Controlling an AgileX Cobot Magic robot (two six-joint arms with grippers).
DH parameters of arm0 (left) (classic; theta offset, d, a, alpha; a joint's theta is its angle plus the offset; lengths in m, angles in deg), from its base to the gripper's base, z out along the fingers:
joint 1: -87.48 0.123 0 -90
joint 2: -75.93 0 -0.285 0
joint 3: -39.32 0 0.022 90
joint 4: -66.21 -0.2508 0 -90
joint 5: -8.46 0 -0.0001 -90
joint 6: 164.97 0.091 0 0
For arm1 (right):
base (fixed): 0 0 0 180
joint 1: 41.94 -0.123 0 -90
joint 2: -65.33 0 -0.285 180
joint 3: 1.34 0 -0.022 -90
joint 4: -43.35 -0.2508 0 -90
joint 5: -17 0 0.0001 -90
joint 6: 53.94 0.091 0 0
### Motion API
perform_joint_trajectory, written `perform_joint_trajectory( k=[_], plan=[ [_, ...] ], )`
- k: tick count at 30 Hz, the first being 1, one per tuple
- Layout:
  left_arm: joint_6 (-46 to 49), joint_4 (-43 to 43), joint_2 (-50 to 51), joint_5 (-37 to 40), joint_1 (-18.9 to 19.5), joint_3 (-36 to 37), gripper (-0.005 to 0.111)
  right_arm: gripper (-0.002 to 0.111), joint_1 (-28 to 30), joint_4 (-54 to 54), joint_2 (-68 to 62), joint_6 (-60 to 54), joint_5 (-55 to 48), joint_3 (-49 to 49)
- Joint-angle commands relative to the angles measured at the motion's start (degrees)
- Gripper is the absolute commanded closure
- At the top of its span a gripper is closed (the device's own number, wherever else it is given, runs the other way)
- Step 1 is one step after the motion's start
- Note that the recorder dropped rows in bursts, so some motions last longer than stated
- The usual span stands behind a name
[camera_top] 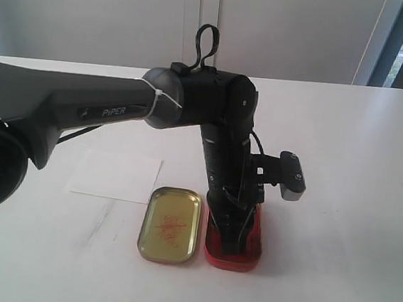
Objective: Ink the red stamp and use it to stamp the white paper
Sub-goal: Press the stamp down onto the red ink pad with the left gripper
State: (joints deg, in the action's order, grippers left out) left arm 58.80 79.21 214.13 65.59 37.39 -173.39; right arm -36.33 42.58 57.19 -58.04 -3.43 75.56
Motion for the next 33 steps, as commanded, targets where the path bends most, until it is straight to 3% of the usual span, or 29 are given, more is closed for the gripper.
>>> perform_joint_trajectory(
  k=[1,33],
  plan=[
    [-0.3,-0.7,-0.8,1.4,-0.4,0.5,0.107,0.108,0.2,0.5,0.4,0.0,0.8,0.3],
    [-1.8,-1.5,-3.3,0.1,-0.4,0.5,0.107,0.108,0.2,0.5,0.4,0.0,0.8,0.3]
  ],
)
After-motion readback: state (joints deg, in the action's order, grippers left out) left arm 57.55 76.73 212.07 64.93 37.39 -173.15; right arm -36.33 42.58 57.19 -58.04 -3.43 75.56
